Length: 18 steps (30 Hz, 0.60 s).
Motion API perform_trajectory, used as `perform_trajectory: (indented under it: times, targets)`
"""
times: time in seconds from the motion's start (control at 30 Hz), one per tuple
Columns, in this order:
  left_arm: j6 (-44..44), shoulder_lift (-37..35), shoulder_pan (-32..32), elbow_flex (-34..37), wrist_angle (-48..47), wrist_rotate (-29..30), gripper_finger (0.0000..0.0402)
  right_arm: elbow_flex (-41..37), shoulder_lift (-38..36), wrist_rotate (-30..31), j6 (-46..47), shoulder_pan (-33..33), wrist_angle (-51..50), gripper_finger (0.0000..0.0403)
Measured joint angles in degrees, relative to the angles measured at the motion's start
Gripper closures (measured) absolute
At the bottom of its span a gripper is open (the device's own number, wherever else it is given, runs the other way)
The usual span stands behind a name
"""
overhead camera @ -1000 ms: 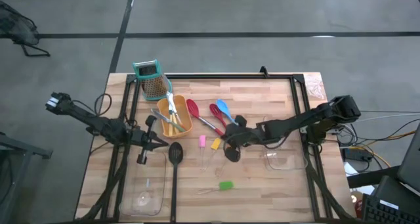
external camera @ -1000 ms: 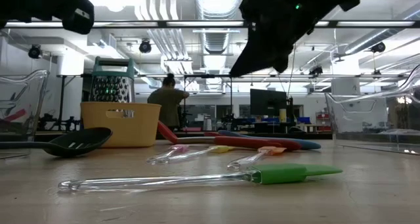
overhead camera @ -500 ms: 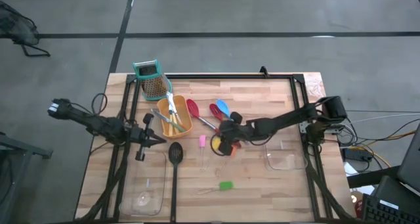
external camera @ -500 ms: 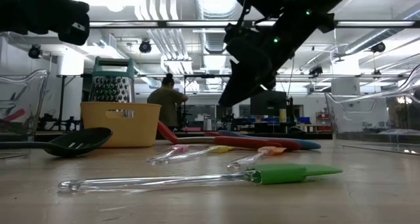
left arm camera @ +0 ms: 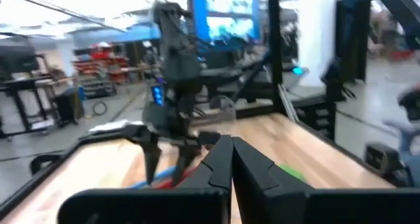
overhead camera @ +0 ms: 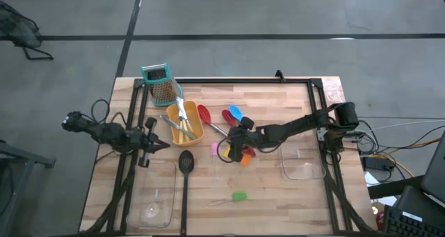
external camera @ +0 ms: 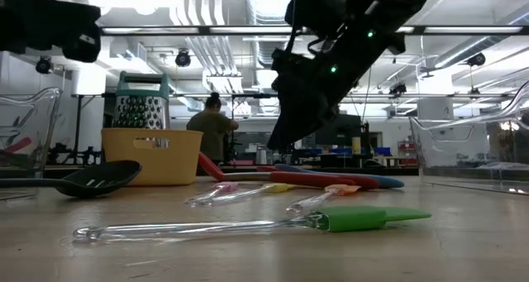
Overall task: Pick & Place Kitchen Items
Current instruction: Put the red and silver slotted spoon into the right transparent bin
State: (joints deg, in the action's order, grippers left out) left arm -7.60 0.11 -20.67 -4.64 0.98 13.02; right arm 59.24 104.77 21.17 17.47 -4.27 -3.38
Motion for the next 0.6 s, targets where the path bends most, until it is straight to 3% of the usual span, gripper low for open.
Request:
perform_trajectory:
  times: [0.23,0.6]
  targets:
    - [2.21,0.1,0.0,0.3,0.39,4.22,0.0378,2.61,4.22,-0.01,-1.68,0.38,-2.46,0.0229]
    - [1.89,1.24,0.02,0.3,0.24,5.66,0.0383,8.03,10.48,0.26,-0.92,1.64,-9.79,0.0266]
